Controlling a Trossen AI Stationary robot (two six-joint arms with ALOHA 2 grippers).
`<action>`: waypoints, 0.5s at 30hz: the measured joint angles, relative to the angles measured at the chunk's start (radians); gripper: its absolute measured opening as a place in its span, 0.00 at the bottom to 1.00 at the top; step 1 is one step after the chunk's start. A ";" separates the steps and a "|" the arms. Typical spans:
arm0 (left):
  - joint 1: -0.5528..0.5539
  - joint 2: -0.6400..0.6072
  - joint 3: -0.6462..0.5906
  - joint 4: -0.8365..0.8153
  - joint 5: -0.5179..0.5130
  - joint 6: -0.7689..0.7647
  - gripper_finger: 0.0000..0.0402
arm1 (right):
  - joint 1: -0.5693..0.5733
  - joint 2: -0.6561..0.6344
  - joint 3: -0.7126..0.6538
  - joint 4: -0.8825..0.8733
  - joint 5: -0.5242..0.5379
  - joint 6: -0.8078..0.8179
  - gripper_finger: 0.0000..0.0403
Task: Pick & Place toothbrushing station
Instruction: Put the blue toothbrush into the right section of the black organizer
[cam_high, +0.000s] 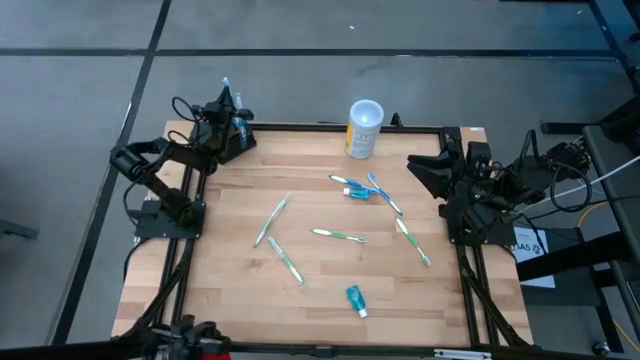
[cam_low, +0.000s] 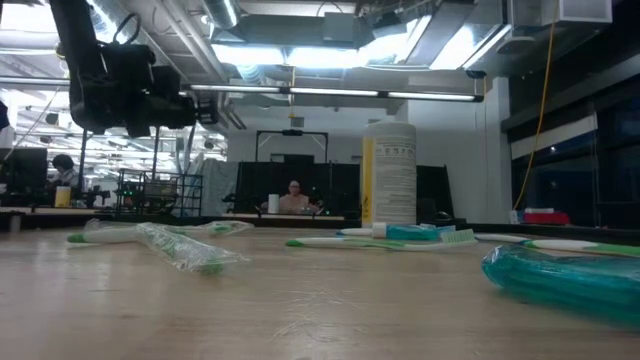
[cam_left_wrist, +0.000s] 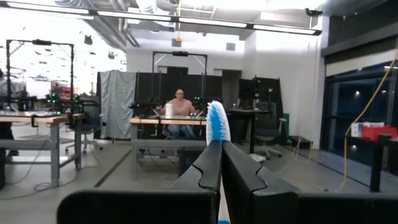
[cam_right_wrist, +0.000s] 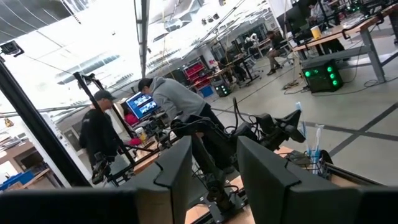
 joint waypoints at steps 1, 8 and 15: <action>0.000 0.000 0.000 0.000 0.000 0.004 0.01 | 0.000 -0.001 0.000 0.000 0.000 0.000 0.32; -0.001 0.061 -0.007 0.001 -0.004 -0.022 0.01 | 0.000 -0.008 0.000 -0.004 0.000 -0.003 0.32; -0.045 0.141 -0.007 0.001 -0.064 -0.051 0.01 | 0.000 -0.009 0.000 -0.004 0.000 0.001 0.32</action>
